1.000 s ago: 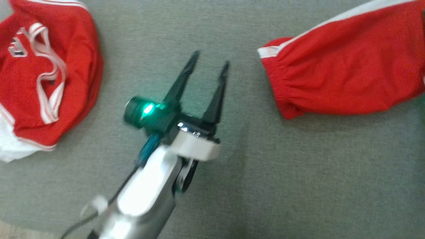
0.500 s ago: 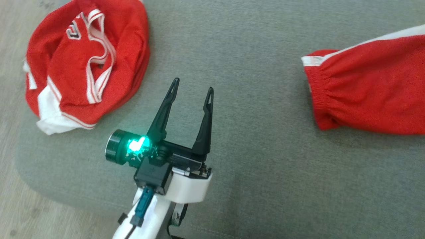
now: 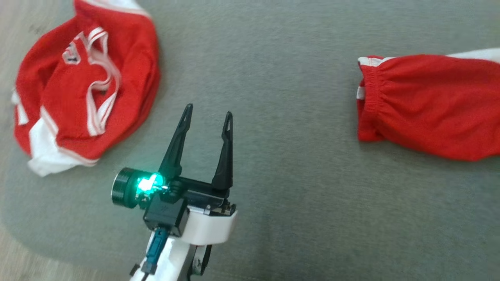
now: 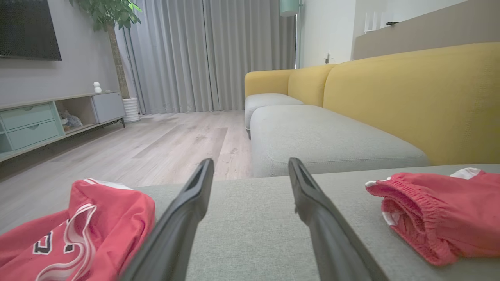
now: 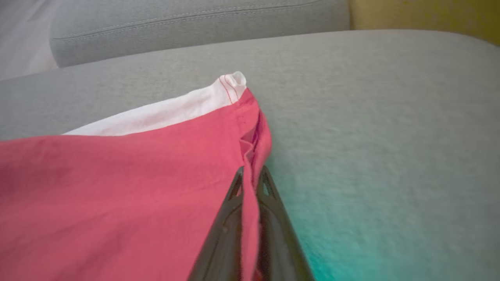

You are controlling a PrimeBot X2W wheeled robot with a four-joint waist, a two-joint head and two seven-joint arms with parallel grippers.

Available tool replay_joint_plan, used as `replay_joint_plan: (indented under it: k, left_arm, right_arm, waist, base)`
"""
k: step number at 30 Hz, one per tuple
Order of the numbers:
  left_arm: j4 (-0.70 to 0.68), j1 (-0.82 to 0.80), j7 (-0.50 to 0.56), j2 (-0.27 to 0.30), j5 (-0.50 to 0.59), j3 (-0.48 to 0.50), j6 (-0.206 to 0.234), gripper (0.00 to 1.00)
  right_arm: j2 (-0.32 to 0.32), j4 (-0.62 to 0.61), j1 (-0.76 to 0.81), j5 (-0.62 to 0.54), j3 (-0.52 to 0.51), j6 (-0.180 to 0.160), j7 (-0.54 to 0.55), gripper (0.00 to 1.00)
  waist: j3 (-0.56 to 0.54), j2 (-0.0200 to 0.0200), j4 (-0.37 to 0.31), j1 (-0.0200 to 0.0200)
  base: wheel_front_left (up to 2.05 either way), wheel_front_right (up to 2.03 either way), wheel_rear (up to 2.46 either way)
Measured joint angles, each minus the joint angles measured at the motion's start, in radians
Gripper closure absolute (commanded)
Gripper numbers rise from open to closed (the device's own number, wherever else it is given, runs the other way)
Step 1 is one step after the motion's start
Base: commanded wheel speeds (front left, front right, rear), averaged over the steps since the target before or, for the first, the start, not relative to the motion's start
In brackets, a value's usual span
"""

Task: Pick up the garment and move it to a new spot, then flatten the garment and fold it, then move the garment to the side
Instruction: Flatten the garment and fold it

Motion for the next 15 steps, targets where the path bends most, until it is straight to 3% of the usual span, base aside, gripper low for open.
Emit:
replay_joint_plan:
  k: [8, 15]
  left_arm:
    - [0.022, 0.022, 0.0, 0.0, 0.008, 0.026, -0.035, 0.0]
    - [0.046, 0.035, 0.0, 0.0, 0.017, 0.027, -0.051, 0.0]
  right_arm:
    - [-0.001, 0.024, 0.036, -0.063, -0.013, 0.0, -0.093, 1.0]
    - [0.049, -0.076, 0.023, -0.095, -0.012, 0.0, -0.185, 1.0]
  waist:
    - [-0.057, 0.0, -0.107, -0.0001]
    - [-0.103, 0.0, -0.145, 0.0]
  base:
    - [0.0, 0.0, 0.0]
    - [0.0, 0.0, 0.0]
